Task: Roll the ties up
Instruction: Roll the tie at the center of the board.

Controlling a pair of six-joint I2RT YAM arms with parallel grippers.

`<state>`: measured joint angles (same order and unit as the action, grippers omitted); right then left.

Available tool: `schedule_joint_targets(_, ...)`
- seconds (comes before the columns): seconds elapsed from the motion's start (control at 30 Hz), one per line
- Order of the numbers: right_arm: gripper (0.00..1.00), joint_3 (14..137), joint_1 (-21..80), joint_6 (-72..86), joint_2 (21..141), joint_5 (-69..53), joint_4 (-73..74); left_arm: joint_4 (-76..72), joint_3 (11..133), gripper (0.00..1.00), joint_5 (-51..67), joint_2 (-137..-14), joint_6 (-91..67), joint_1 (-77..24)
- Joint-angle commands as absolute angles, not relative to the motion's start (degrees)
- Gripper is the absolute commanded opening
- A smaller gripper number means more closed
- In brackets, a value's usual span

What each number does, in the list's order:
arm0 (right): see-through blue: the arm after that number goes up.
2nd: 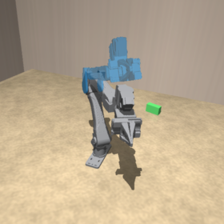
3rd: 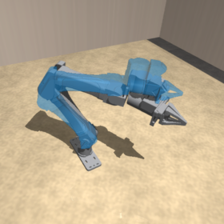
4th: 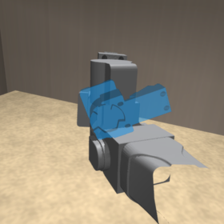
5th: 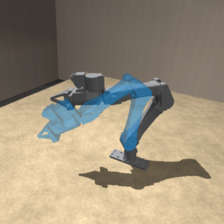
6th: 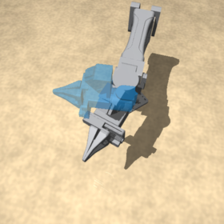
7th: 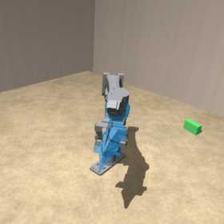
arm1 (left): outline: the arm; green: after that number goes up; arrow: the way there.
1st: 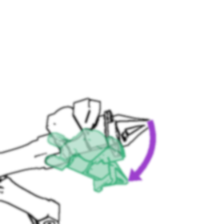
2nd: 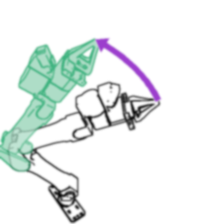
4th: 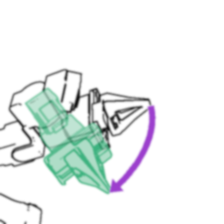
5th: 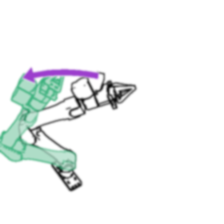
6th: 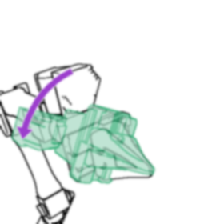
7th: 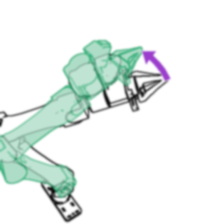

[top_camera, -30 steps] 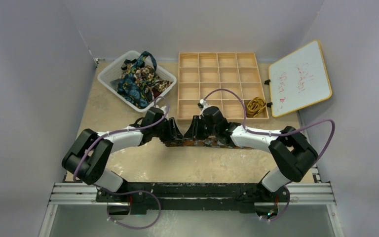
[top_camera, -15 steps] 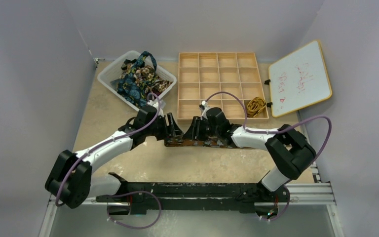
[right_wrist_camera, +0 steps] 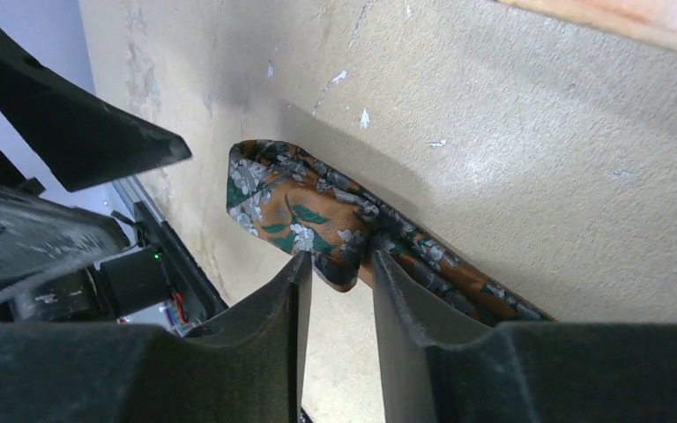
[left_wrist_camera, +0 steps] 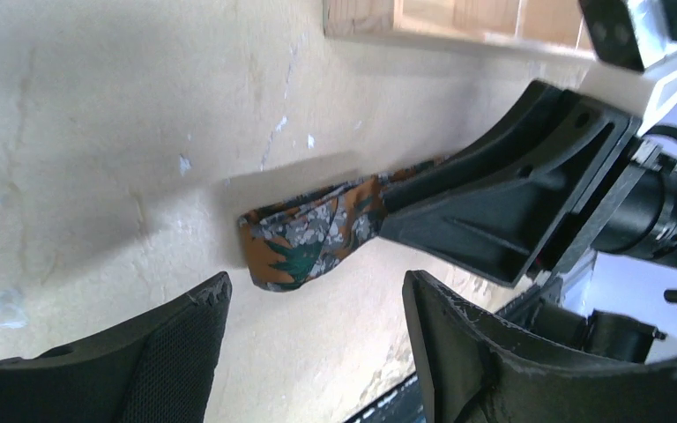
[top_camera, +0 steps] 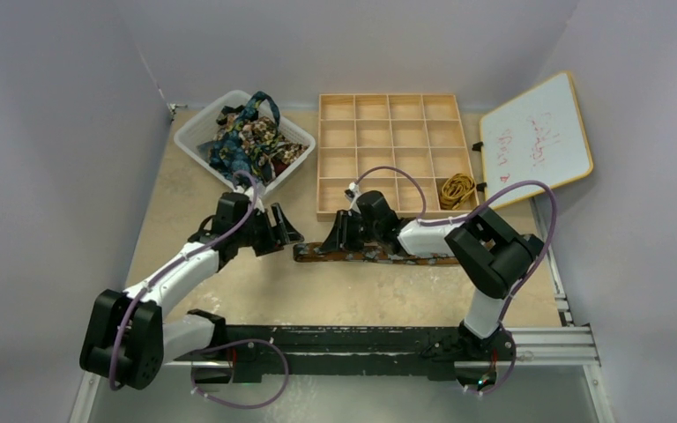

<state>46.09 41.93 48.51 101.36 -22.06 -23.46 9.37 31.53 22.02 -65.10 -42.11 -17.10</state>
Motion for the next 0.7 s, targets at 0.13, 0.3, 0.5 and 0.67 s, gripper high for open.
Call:
schedule_joint_targets(0.13, 0.24, 48.1, 41.7, 48.1, 101.7, -23.5, -25.5, 2.6, 28.6, 0.67, 30.1, -69.9, -41.0, -16.2)
schedule_joint_targets(0.3, 0.03, 46.1, 41.7, 47.9, 100.2, -22.6, -26.5, -0.2, 26.5, 0.67, 30.3, -71.5, -42.2, -15.9)
schedule_joint_targets(0.5, 0.0, 44.6, 41.7, 47.4, 99.4, -23.7, -26.8, -5.9, 23.2, 0.67, 30.7, -72.4, -46.1, -15.9)
schedule_joint_targets(0.67, 0.0, 42.6, 41.7, 47.6, 98.3, -21.5, -25.9, -9.0, 20.8, 0.67, 29.7, -72.4, -47.6, -15.8)
